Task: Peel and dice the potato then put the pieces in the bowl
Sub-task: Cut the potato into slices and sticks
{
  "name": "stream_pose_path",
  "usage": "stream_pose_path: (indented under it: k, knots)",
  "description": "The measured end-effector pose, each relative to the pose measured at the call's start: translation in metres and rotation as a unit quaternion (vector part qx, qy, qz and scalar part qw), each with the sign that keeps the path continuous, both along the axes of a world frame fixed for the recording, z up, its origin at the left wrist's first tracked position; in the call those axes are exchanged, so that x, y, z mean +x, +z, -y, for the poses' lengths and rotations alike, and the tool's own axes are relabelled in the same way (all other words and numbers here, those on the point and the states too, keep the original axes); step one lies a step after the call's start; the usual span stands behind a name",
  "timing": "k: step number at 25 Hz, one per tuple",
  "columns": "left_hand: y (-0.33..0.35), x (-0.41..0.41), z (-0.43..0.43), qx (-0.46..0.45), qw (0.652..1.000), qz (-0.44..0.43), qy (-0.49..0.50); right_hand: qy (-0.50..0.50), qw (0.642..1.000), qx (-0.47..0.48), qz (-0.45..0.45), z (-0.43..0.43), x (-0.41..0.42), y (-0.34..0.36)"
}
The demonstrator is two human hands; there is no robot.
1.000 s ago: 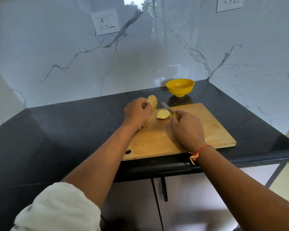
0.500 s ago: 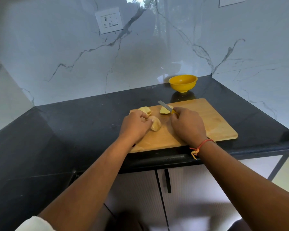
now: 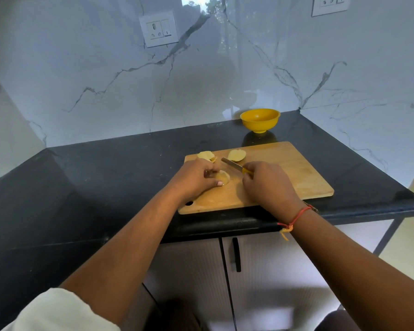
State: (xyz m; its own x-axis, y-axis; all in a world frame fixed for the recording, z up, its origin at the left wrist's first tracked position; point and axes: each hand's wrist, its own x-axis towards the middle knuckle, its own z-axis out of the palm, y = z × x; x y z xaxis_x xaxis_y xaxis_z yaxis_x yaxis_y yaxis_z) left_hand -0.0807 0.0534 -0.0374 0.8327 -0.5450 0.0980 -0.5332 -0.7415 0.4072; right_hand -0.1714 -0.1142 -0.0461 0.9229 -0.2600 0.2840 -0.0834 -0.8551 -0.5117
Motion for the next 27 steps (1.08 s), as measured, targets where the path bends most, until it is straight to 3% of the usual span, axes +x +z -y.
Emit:
stream_pose_path:
  k: [12, 27]
  knots:
    - [-0.017, -0.001, 0.008, -0.090, 0.995, 0.015, 0.037, 0.021, 0.997, -0.042, -0.061, 0.000, -0.009, 0.018]
    - [-0.022, 0.001, 0.010, -0.117, 0.992, 0.020, 0.043, 0.045, 0.985, -0.147, -0.078, -0.009, -0.005, 0.029]
